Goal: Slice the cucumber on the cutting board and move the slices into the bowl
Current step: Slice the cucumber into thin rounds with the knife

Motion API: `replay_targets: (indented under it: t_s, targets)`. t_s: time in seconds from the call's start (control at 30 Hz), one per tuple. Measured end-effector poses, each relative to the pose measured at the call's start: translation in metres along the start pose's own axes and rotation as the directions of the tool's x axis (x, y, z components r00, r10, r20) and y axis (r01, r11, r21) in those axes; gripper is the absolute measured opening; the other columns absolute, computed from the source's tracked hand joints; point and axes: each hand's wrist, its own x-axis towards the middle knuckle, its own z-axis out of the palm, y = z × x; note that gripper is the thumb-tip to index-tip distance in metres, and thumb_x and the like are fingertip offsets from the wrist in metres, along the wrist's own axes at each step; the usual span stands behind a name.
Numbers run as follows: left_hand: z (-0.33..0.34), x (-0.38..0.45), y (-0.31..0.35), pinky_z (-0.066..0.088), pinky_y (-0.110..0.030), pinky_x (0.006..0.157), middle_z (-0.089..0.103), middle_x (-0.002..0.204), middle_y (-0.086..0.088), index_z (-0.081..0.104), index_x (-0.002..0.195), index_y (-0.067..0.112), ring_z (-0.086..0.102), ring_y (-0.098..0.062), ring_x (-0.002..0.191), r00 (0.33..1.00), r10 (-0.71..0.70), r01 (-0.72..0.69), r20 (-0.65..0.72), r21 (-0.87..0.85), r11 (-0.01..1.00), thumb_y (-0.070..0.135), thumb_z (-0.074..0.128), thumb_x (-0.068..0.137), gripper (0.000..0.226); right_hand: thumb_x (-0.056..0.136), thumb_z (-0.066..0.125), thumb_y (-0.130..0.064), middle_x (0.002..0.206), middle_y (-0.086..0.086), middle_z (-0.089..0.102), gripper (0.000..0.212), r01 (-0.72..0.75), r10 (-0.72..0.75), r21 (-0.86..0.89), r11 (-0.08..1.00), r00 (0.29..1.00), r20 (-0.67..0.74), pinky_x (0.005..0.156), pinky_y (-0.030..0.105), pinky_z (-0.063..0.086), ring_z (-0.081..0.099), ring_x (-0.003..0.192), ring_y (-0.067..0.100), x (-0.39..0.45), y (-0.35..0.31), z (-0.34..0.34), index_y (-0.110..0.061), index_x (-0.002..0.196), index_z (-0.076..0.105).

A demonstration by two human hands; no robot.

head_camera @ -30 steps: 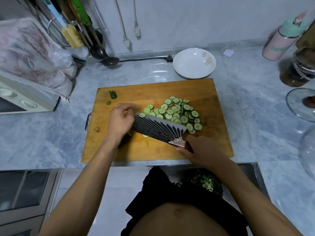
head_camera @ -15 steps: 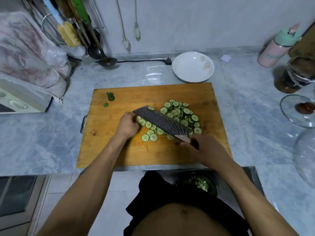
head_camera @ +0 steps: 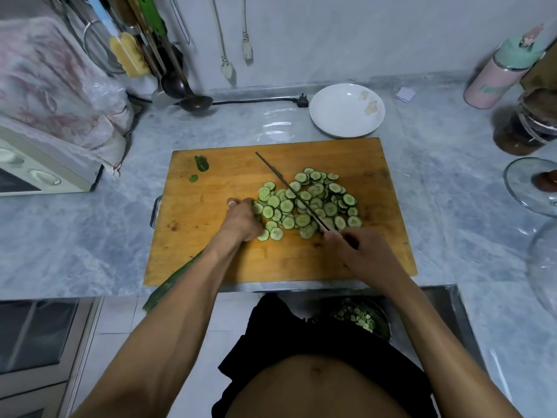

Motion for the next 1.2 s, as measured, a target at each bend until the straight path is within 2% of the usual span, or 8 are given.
replay_targets:
  t_s: [0.27, 0.43, 0.5, 0.63, 0.73, 0.8, 0.97, 1.2]
  targets:
    - [0.019, -0.006, 0.025, 0.039, -0.031, 0.107, 0.035, 0.146, -0.02, 0.038, 0.143, 0.011, 0.034, -0.03, 0.138, 0.989, -0.145, 0.144, 0.017, -0.272, 0.951, 0.004, 0.064, 0.08, 0.068, 0.09, 0.048, -0.064, 0.054, 0.009, 0.052, 0.067, 0.008, -0.006, 0.034, 0.999, 0.999, -0.046, 0.05, 0.033, 0.037, 0.047, 0.047, 0.018, -0.005, 0.004, -0.007, -0.001, 0.066, 0.052]
    - [0.007, -0.015, 0.017, 0.051, -0.036, 0.094, 0.059, 0.122, -0.007, 0.051, 0.134, 0.012, 0.057, -0.029, 0.116, 0.997, -0.057, 0.027, -0.045, -0.5, 0.866, 0.005, 0.067, 0.075, 0.062, 0.095, 0.051, -0.054, 0.059, 0.012, 0.056, 0.056, 0.025, -0.034, -0.148, 0.989, 0.998, -0.057, 0.054, 0.033, 0.035, 0.054, 0.055, 0.024, -0.002, 0.005, -0.012, -0.008, 0.063, 0.052]
    - [-0.003, -0.023, 0.005, 0.049, -0.031, 0.098, 0.056, 0.119, 0.005, 0.055, 0.133, 0.013, 0.058, -0.019, 0.111, 0.976, -0.05, -0.086, -0.211, -0.586, 0.806, 0.003, 0.064, 0.079, 0.055, 0.094, 0.051, -0.055, 0.057, 0.004, 0.05, 0.052, 0.029, -0.038, -0.267, 0.963, 0.999, -0.028, 0.054, 0.034, 0.032, 0.048, 0.053, 0.02, -0.001, 0.007, -0.016, -0.014, 0.062, 0.047]
    - [-0.031, -0.045, -0.003, 0.049, -0.026, 0.093, 0.058, 0.114, 0.009, 0.066, 0.112, 0.023, 0.055, -0.009, 0.107, 0.775, 0.087, -0.44, -0.626, -0.435, 0.786, -0.002, 0.054, 0.088, 0.037, 0.092, 0.052, -0.059, 0.063, -0.004, 0.051, 0.044, 0.092, -0.086, -0.438, 0.894, 0.996, 0.033, 0.054, 0.032, 0.036, 0.049, 0.058, 0.013, -0.001, 0.011, -0.024, -0.024, 0.066, 0.043]
    - [-0.042, -0.045, 0.006, 0.039, -0.009, 0.087, 0.065, 0.104, 0.004, 0.072, 0.098, 0.019, 0.056, -0.008, 0.1, 0.75, 0.436, -0.586, -0.498, -0.193, 0.787, 0.001, 0.055, 0.089, 0.027, 0.09, 0.045, -0.067, 0.072, -0.004, 0.058, 0.047, 0.155, -0.136, -0.551, 0.82, 0.988, 0.075, 0.058, 0.033, 0.044, 0.055, 0.065, 0.015, -0.001, 0.015, -0.025, -0.022, 0.077, 0.052]
    - [-0.042, -0.037, 0.018, 0.041, -0.019, 0.093, 0.066, 0.109, -0.004, 0.073, 0.101, 0.012, 0.057, -0.018, 0.106, 0.791, 0.54, -0.578, -0.288, -0.065, 0.813, -0.003, 0.05, 0.088, 0.03, 0.089, 0.042, -0.07, 0.078, -0.004, 0.064, 0.051, 0.208, -0.193, -0.594, 0.777, 0.977, 0.09, 0.06, 0.034, 0.05, 0.058, 0.068, 0.015, 0.0, 0.016, -0.024, -0.022, 0.087, 0.059]
    - [-0.037, -0.026, 0.037, 0.027, -0.02, 0.103, 0.054, 0.139, -0.005, 0.061, 0.128, 0.013, 0.043, -0.021, 0.133, 0.859, 0.497, -0.508, -0.126, -0.083, 0.857, -0.013, 0.042, 0.081, 0.057, 0.091, 0.048, -0.066, 0.075, -0.008, 0.057, 0.038, 0.257, -0.243, -0.594, 0.762, 0.964, 0.107, 0.056, 0.03, 0.04, 0.055, 0.067, 0.013, -0.007, 0.013, -0.024, -0.029, 0.082, 0.046]
    - [-0.024, -0.05, 0.002, 0.042, -0.027, 0.1, 0.066, 0.115, 0.005, 0.07, 0.111, 0.018, 0.056, -0.012, 0.113, 0.74, 0.334, -0.591, -0.584, -0.328, 0.737, -0.007, 0.049, 0.082, 0.044, 0.091, 0.055, -0.058, 0.058, -0.007, 0.05, 0.047, 0.127, -0.124, -0.424, 0.897, 0.992, 0.034, 0.048, 0.024, 0.028, 0.047, 0.054, 0.008, -0.014, 0.019, -0.026, -0.021, 0.064, 0.05]
